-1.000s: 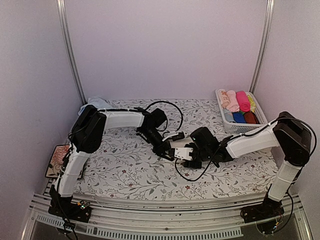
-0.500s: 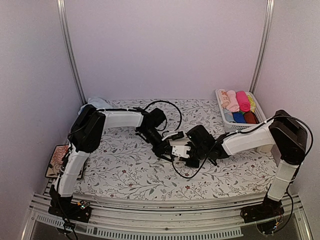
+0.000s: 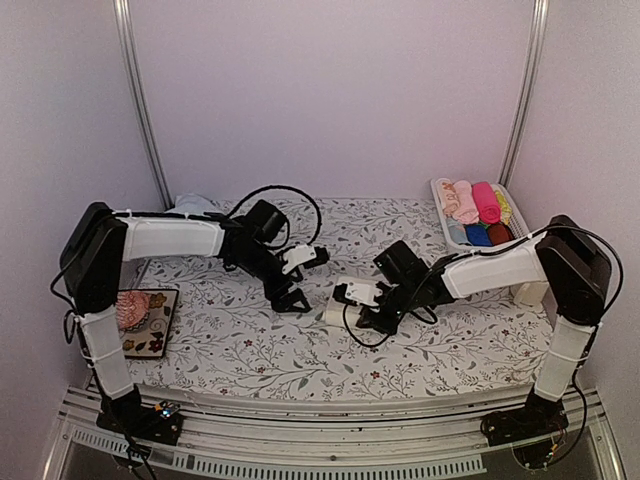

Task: Roll the towels
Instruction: Roll the towel at the center of the board.

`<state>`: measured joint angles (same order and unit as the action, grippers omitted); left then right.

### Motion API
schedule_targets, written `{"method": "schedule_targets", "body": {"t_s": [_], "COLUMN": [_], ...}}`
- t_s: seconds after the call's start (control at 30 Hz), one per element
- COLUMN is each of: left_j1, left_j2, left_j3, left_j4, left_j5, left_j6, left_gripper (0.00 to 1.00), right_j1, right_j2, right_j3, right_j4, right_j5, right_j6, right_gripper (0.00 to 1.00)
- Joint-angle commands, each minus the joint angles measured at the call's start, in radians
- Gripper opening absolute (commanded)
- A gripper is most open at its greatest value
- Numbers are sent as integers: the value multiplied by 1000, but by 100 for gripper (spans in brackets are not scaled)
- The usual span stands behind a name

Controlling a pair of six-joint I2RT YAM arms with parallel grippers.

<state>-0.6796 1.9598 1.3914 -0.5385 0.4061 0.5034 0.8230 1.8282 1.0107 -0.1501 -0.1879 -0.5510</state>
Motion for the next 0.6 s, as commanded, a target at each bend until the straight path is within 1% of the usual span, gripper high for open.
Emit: {"method": "schedule_targets", "body": {"t_s": [0.0, 0.13, 0.2, 0.37, 0.57], "left_j1": [-3, -34, -59, -129, -182], "left_j2": [-140, -230, -238, -192, -138], "left_j3": [-193, -376, -422, -465, -470], "left_j4": [271, 513, 580, 683, 782], "left_j5": [-49, -45, -66, -155, -238], "left_j6": [12, 73, 110, 241, 331], "left_gripper": [97, 97, 97, 96, 89], "right_j1": [-37, -82, -101, -140, -192], "right_j2": [48, 79, 108, 198, 282], "right_j3": [46, 82, 107, 205, 300], "right_j4": [-111, -163, -192, -284, -375], "right_j5": [-140, -230, -277, -374, -454], "right_j6": [74, 115, 133, 169, 211], "right_gripper": [4, 4, 4, 5, 5]}}
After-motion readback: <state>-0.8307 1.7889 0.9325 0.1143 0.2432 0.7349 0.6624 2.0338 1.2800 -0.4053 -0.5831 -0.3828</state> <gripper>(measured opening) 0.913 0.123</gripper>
